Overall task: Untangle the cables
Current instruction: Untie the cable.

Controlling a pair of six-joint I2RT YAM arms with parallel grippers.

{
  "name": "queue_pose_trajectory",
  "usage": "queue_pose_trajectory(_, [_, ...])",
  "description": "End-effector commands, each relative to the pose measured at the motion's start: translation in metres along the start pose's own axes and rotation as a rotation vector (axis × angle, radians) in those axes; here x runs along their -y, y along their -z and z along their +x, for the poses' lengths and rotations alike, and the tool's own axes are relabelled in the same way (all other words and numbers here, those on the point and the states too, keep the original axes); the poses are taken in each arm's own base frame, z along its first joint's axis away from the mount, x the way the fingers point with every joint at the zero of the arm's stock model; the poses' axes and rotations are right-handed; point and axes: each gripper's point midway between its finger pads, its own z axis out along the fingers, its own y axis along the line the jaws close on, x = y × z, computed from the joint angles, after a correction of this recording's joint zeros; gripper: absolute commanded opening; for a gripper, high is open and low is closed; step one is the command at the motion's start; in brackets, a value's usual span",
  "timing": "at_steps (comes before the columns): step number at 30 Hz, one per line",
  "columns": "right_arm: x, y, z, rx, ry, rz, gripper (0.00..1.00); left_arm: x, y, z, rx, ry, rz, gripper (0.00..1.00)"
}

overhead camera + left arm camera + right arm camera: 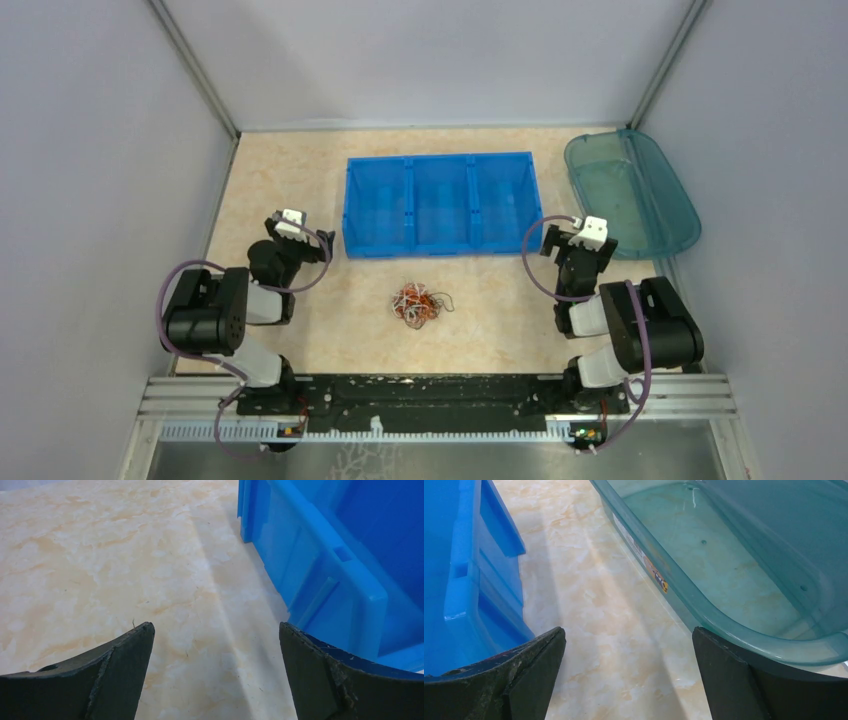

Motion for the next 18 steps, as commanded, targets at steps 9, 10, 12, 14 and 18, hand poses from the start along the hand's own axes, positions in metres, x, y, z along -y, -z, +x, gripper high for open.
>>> queue_pose_trajectory(9, [-0.003,-0.007,-0.025,0.081,-0.039,-0.004,0.99,0.0,-0.001,-0.003,0.015,-0.009,-0.001,1.0])
queue_pose_trajectory(10, [-0.003,-0.007,-0.025,0.081,-0.04,-0.004,0.99,0.001,0.0,-0.003,0.013,-0.008,0.001,1.0])
queue_pose_trajectory(12, [-0.003,-0.008,-0.024,0.076,-0.039,-0.003,0.99,0.0,-0.001,-0.003,0.015,-0.009,-0.002,1.0])
queue_pose_trajectory(14, [0.0,-0.008,-0.026,0.082,-0.043,0.013,0.99,0.0,0.0,-0.004,0.018,-0.006,-0.004,1.0])
queue_pose_trajectory(18, [0.006,-0.004,-0.035,0.065,-0.042,0.048,0.99,-0.004,-0.006,-0.023,-0.01,0.011,0.003,1.0])
